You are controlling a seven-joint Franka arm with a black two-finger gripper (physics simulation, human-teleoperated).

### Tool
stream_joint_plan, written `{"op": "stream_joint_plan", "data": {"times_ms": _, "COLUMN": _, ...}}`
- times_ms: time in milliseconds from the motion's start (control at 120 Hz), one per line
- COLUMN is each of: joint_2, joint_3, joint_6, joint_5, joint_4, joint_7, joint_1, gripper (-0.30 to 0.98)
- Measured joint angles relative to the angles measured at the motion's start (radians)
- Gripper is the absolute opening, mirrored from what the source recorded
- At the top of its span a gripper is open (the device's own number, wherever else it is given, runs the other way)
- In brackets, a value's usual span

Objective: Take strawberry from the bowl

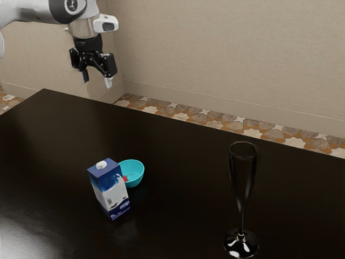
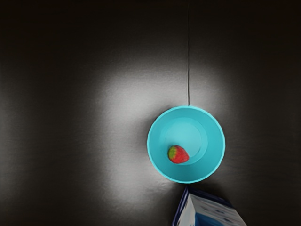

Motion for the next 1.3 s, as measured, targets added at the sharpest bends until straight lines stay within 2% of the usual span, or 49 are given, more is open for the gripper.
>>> {"op": "stream_joint_plan", "data": {"times_ms": 267, "joint_2": 0.008, "joint_3": -0.005, "joint_6": 0.044, "joint_5": -0.013, "joint_4": 0.02, "joint_7": 0.016, "joint_1": -0.012, "gripper": 0.67}}
{"op": "stream_joint_plan", "data": {"times_ms": 467, "joint_2": -0.008, "joint_3": -0.003, "joint_6": 0.112, "joint_5": -0.031, "joint_4": -0.177, "joint_7": -0.041, "joint_1": -0.047, "gripper": 0.67}}
{"op": "stream_joint_plan", "data": {"times_ms": 583, "joint_2": 0.005, "joint_3": 0.001, "joint_6": 0.21, "joint_5": -0.037, "joint_4": -0.304, "joint_7": -0.072, "joint_1": -0.077, "gripper": 0.67}}
{"op": "stream_joint_plan", "data": {"times_ms": 833, "joint_2": 0.059, "joint_3": 0.007, "joint_6": 0.411, "joint_5": -0.046, "joint_4": -0.464, "joint_7": -0.109, "joint_1": -0.076, "gripper": 0.67}}
{"op": "stream_joint_plan", "data": {"times_ms": 1300, "joint_2": 0.062, "joint_3": 0.007, "joint_6": 0.593, "joint_5": -0.084, "joint_4": -0.585, "joint_7": -0.177, "joint_1": -0.08, "gripper": 0.53}}
